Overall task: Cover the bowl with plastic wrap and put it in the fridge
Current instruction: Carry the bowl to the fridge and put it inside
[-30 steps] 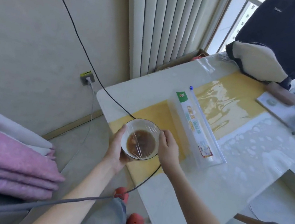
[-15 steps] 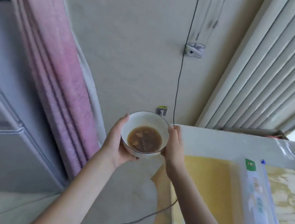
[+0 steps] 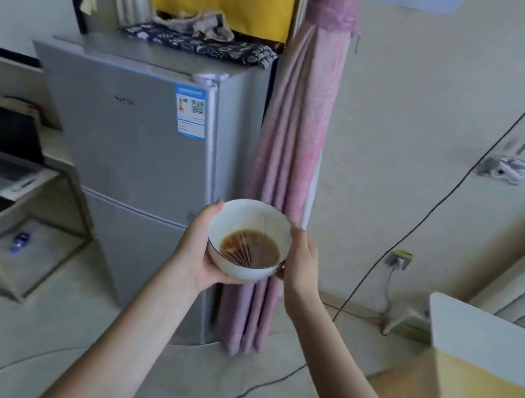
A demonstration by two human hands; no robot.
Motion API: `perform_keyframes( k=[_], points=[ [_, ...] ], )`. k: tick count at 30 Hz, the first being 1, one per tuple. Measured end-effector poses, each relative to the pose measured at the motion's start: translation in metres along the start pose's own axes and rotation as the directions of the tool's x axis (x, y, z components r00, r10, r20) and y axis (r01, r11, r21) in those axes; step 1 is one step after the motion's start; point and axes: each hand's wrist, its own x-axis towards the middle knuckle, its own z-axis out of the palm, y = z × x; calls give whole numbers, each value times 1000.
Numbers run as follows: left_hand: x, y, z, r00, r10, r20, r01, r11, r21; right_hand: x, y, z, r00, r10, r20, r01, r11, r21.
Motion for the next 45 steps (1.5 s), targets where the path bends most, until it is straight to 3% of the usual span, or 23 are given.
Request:
perform_keyframes(
  k=[7,13,17,22,24,26,27,29,31,32,35,37,39,45],
  points=[
    [-23,78,-122,979,70,-189,-97,986,-134,-15,8,147,979,-6,203,13,999,-33],
    [-23,136,-200,933,152,-326,-236,943,-234,-5,5,255,904,96,417,-59,993,-100],
    [-9,177,-241,878,183,-442,-329,902,-281,15,17,325,780,207,591,-239,971,-24],
    [16,241,-295,828,205,-522,-426,836,-346,54,11,413,581,322,747,-378,920,-103],
    [26,269,-313,813,206,-544,-445,823,-354,79,10,455,628,306,716,-259,949,-178],
    [36,295,-328,796,189,-576,-455,814,-361,110,11,496,695,198,691,55,944,-326],
    [41,307,-337,784,187,-592,-467,806,-364,128,12,517,680,110,725,264,886,-381],
    [52,328,-358,770,197,-606,-497,782,-376,162,14,557,573,-22,819,612,676,-411],
    [60,344,-374,758,193,-623,-513,767,-386,189,13,592,489,-89,868,833,342,-434],
    [63,351,-381,747,191,-637,-518,768,-377,200,13,606,446,-83,891,892,120,-436],
    [76,373,-400,740,180,-648,-512,775,-370,226,13,640,401,30,916,799,-500,-334],
    [89,388,-418,753,178,-633,-496,786,-369,235,12,652,468,113,876,625,-743,-239],
    [102,405,-438,785,158,-599,-459,798,-390,240,21,662,549,201,812,533,-832,-154],
    [142,457,-500,872,174,-458,-319,912,-259,249,48,688,677,350,647,605,-766,-218]
  ],
)
